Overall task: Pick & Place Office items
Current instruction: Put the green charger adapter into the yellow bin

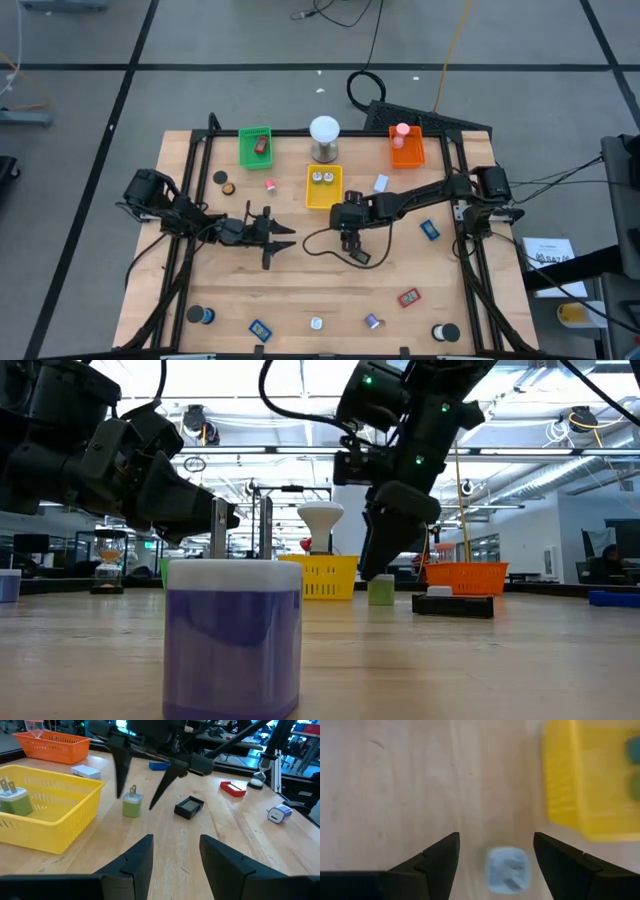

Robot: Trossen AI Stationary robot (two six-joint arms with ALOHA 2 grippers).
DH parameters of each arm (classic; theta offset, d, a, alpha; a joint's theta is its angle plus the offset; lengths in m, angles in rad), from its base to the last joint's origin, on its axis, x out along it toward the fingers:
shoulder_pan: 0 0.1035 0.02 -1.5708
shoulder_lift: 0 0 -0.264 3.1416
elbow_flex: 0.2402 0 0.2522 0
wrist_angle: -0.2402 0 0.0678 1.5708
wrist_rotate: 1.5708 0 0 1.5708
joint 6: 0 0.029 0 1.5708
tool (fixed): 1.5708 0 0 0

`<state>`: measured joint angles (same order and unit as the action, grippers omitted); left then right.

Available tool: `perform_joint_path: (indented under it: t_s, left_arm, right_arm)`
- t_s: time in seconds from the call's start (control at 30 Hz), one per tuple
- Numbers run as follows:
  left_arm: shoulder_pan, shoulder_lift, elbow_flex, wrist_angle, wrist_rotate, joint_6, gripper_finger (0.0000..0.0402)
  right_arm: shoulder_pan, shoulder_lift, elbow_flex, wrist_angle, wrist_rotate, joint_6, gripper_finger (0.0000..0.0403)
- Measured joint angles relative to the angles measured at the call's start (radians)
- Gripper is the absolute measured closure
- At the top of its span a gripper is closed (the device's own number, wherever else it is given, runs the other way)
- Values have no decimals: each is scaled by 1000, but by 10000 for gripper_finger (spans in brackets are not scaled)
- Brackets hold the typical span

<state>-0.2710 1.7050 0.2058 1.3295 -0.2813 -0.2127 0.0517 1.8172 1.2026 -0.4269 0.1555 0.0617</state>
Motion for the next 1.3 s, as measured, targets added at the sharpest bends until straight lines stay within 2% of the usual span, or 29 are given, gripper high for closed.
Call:
perform_joint_path:
  t_s: [0.2,0.57,1.07,1.3]
  left_arm:
    - [0,0,0,-4,0,-3,240]
    - [0,0,0,-3,0,-2,240]
    - [0,0,0,-3,-1,-4,240]
    - [0,0,0,0,-66,-3,241]
  right_arm:
    - [0,17,-1,-21,18,20,193]
    - [-6,14,-13,-47,23,68,190]
    - [-7,14,-38,-2,-4,113,270]
    - [3,-81,-7,-21,-1,222,267]
